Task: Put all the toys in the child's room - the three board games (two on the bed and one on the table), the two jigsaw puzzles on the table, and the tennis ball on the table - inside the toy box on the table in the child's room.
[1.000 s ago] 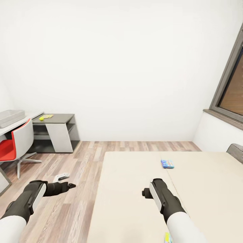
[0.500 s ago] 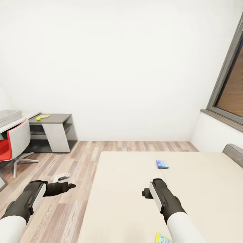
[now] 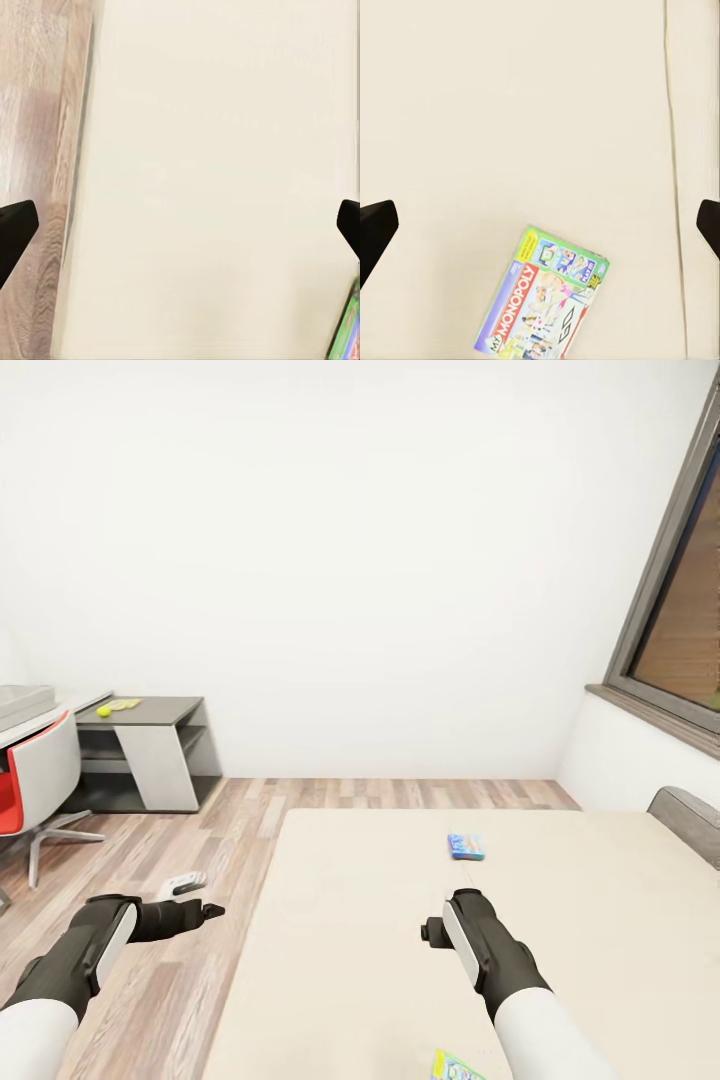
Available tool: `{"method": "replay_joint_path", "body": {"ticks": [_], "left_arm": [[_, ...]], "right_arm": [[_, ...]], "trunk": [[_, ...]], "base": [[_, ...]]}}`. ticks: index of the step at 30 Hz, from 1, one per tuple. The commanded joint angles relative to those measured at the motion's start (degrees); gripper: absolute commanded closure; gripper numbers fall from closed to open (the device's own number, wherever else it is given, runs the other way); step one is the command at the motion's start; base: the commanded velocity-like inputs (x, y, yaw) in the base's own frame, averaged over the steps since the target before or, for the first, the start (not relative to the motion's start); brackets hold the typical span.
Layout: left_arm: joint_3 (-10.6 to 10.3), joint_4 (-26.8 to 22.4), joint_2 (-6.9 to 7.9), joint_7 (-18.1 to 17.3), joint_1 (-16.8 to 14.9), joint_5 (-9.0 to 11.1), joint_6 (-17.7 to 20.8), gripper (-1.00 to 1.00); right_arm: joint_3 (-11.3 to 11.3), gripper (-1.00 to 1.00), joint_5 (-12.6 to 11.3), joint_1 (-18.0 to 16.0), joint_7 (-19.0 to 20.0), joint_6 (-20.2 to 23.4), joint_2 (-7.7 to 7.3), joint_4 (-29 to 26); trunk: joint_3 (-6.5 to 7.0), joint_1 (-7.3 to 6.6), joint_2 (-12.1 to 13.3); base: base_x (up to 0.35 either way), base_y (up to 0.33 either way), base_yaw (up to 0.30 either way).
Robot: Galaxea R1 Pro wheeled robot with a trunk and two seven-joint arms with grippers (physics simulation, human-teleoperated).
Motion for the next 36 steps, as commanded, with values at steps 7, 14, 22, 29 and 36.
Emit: {"method": "replay_joint_path", "body": {"ticks": [7, 14, 22, 29, 36], "left_arm": [[0.1, 0.0, 0.0, 0.1, -0.1, 0.6, 0.5, -1.0], [0.1, 0.0, 0.03, 0.1, -0.1, 0.6, 0.5, -1.0], [0.1, 0.0, 0.04, 0.1, -0.1, 0.5, 0.5, -1.0], [0.1, 0.0, 0.05, 0.1, -0.1, 0.6, 0.5, -1.0], [0.1, 0.0, 0.06, 0.1, -0.1, 0.5, 0.5, -1.0]], "right_arm": [[-0.2, -1.0, -0.2, 0.0, -0.3, 0.2, 0.0, 0.0], [-0.2, -1.0, -0.2, -0.1, -0.3, 0.2, 0.03, 0.0], [-0.2, -1.0, -0.2, -0.1, -0.2, 0.2, -0.01, 0.0], [-0.3, -1.0, -0.4, -0.1, -0.3, 0.2, -0.02, 0.0], [-0.3, -1.0, -0.5, -0.1, -0.2, 0.2, 0.03, 0.0]], "trunk": [[-0.13, 0.04, -0.1], [-0.13, 0.04, -0.1], [-0.13, 0.04, -0.1], [-0.13, 0.04, -0.1], [-0.13, 0.04, -0.1]], "base": [[0.0, -0.132, 0.0], [0.0, -0.027, 0.0], [0.0, -0.003, 0.0], [0.0, 0.0, 0.0], [0.0, 0.0, 0.0]]}}
